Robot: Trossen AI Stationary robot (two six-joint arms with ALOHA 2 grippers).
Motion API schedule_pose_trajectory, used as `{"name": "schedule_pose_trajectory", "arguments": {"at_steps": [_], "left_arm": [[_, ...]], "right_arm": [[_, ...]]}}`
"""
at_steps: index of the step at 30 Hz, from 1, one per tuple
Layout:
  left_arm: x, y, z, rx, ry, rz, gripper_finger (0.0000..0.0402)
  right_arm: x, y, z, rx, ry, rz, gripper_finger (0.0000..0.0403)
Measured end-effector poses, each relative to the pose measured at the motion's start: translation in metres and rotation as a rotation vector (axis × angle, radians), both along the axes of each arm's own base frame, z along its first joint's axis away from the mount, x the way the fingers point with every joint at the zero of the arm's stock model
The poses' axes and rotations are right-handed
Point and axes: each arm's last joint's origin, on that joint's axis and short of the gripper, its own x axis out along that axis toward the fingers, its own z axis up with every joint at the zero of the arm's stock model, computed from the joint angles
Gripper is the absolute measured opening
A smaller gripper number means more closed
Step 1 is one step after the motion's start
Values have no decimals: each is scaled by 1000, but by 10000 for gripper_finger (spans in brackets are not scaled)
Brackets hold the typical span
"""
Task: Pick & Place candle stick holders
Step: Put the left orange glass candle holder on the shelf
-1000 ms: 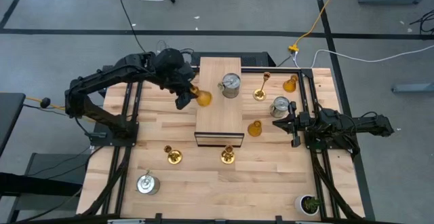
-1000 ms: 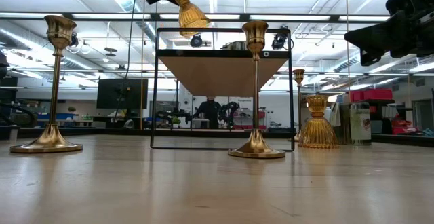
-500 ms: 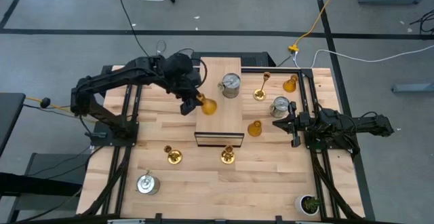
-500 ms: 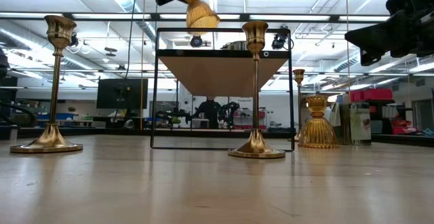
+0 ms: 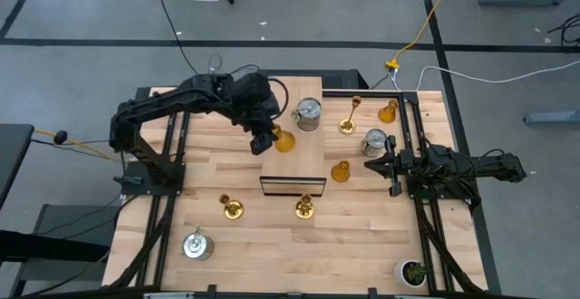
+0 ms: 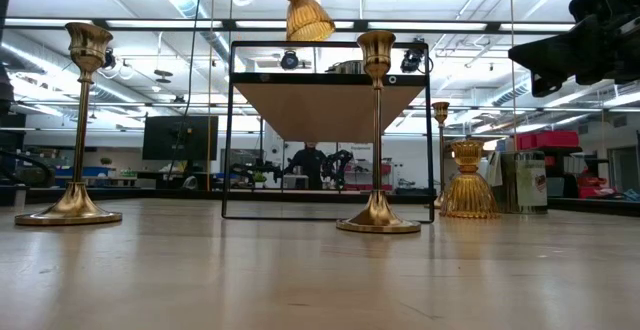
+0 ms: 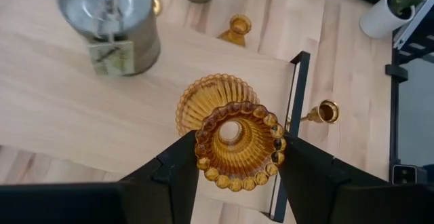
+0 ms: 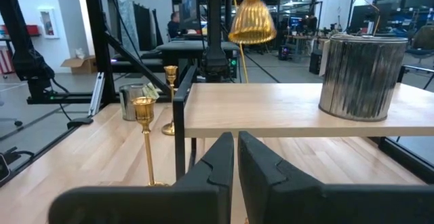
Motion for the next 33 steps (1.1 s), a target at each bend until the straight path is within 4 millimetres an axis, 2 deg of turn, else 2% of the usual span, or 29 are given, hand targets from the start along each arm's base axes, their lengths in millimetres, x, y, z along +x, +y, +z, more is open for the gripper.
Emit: {"name": "schedule_pose_trajectory", "arguments": {"at_steps": [7, 12, 18, 33], "left_arm": [[21, -3, -22, -33, 82, 1, 184], [26, -7, -38, -59, 195, 5, 184], [27, -14, -45, -68, 254, -7, 184], [24, -35, -46, 6, 306, -69, 187]], "right_arm": [[0, 0, 0, 0, 0, 0, 27], [0, 0, 0, 0, 0, 0, 27], [0, 0, 0, 0, 0, 0, 27], [0, 0, 0, 0, 0, 0, 27]]}}
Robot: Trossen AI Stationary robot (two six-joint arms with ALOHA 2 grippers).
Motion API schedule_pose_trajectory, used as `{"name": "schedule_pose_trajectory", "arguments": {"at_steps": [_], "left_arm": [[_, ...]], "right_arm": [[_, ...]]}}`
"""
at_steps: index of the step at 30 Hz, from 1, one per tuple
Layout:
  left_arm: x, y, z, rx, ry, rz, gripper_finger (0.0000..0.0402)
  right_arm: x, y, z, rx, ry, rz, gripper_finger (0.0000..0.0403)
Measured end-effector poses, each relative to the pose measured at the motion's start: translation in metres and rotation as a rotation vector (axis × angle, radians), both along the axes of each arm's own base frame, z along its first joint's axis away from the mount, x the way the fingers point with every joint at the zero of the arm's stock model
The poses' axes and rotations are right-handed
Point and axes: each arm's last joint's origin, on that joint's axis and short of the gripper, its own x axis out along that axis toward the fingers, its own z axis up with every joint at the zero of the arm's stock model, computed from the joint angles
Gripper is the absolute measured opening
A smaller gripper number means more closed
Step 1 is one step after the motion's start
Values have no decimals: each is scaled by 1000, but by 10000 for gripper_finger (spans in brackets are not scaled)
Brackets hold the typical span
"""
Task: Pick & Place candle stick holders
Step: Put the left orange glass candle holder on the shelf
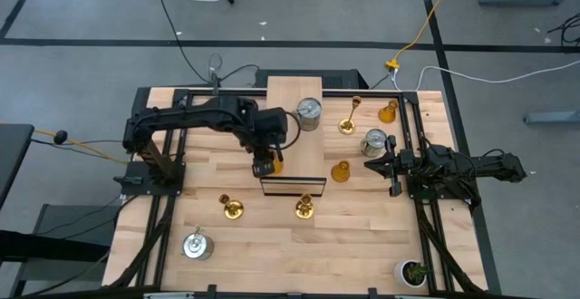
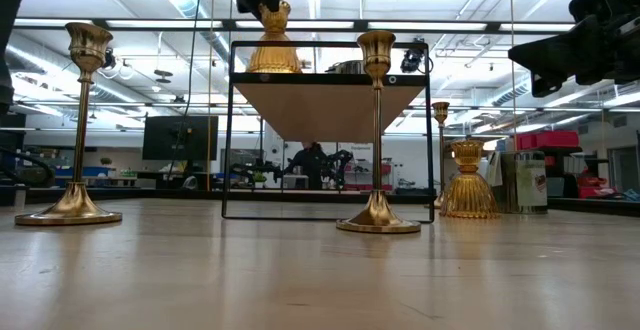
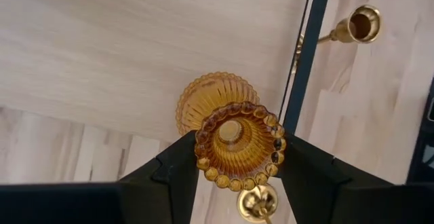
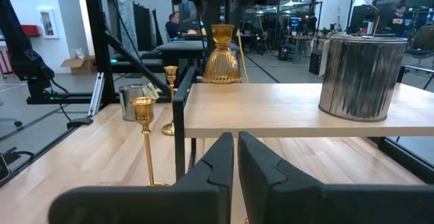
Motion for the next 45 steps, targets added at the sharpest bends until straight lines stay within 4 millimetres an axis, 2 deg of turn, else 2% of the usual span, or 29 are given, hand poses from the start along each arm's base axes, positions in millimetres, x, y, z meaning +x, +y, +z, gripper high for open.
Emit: {"name": "schedule_pose_trajectory", "arguments": {"at_steps": [19, 35, 45], "left_arm": [[1, -16, -1, 8, 1, -32, 186], [4, -15, -2, 39, -13, -31, 189], [11, -15, -11, 28, 12, -35, 190]], "right_arm": [[0, 0, 0, 0, 0, 0, 27], [0, 0, 0, 0, 0, 0, 27], [0, 0, 0, 0, 0, 0, 27]]}}
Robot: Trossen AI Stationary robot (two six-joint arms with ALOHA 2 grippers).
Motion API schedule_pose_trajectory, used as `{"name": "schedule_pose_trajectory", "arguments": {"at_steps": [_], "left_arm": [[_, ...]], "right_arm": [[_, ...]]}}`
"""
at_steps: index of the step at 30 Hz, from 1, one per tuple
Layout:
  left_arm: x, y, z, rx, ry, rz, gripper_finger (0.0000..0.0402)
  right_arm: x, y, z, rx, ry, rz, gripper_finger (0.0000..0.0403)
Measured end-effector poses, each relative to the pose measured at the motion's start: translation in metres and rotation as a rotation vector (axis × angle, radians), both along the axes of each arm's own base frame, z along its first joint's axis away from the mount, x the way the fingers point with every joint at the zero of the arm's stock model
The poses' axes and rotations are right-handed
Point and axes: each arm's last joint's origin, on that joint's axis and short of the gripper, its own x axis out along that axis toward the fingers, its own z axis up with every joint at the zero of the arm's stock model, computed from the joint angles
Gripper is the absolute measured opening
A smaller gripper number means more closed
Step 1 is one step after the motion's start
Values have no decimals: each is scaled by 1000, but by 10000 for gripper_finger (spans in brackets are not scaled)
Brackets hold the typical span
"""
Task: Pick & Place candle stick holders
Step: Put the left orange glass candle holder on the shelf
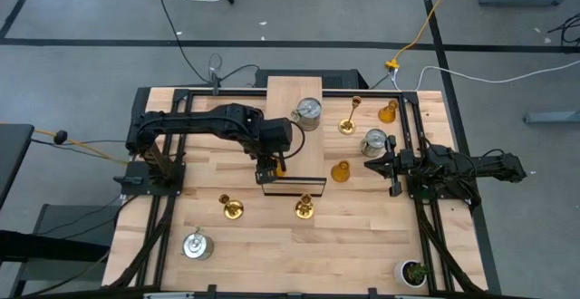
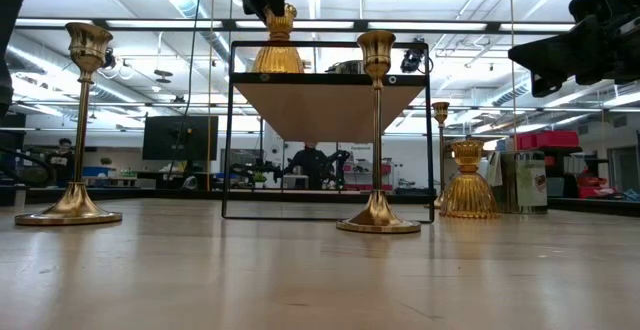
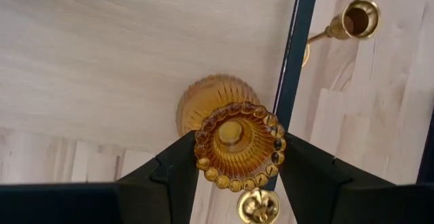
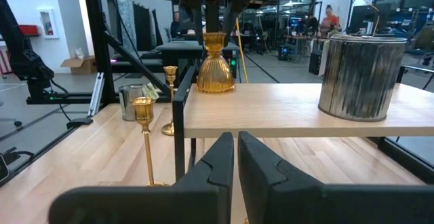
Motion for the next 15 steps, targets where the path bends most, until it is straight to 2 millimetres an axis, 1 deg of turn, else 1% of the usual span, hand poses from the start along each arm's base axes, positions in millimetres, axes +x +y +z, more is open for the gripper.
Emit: {"name": "schedule_pose_trajectory", "arguments": {"at_steps": [9, 15], "left_arm": [[0, 0, -1, 2, 2, 2, 190], [1, 1, 0, 19, -2, 8, 202]], "right_arm": [[0, 0, 0, 0, 0, 0, 27], [0, 0, 0, 0, 0, 0, 27]]}}
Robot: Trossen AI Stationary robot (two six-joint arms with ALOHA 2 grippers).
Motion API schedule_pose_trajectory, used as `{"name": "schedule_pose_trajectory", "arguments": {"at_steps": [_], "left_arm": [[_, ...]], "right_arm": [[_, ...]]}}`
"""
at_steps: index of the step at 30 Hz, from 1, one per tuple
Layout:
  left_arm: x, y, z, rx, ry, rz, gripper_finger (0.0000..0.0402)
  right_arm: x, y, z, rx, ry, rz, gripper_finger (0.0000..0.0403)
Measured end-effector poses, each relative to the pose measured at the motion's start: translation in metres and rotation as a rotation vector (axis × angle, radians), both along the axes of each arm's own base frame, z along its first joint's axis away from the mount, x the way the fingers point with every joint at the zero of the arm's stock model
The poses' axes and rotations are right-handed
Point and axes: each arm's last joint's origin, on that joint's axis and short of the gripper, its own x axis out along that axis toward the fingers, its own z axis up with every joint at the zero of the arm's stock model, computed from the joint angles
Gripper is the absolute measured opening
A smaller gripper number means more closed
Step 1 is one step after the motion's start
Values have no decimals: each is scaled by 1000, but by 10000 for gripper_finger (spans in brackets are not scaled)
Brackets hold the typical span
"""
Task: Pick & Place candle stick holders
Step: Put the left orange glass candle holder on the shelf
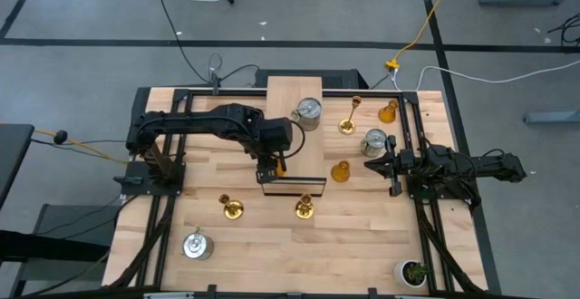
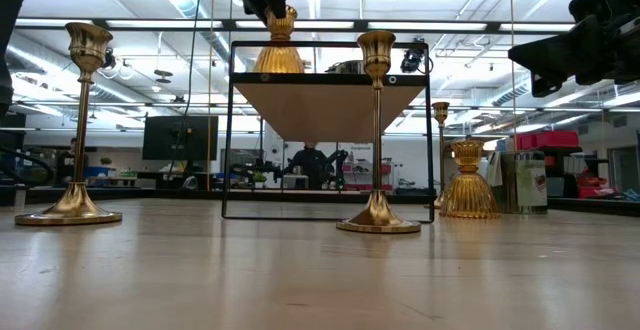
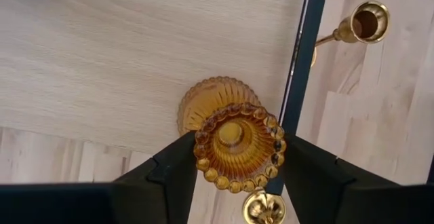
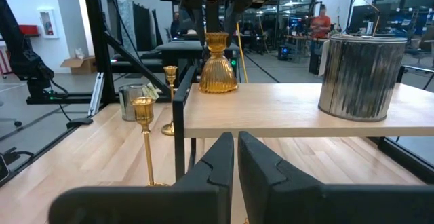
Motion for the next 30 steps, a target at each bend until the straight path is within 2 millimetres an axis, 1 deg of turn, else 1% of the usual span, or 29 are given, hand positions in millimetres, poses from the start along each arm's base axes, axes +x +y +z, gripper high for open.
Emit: {"name": "schedule_pose_trajectory", "arguments": {"at_steps": [8, 30], "left_arm": [[0, 0, 0, 0, -2, 0, 218], [0, 0, 0, -2, 0, 3, 218]], "right_arm": [[0, 0, 0, 0, 0, 0, 27], [0, 0, 0, 0, 0, 0, 27]]}}
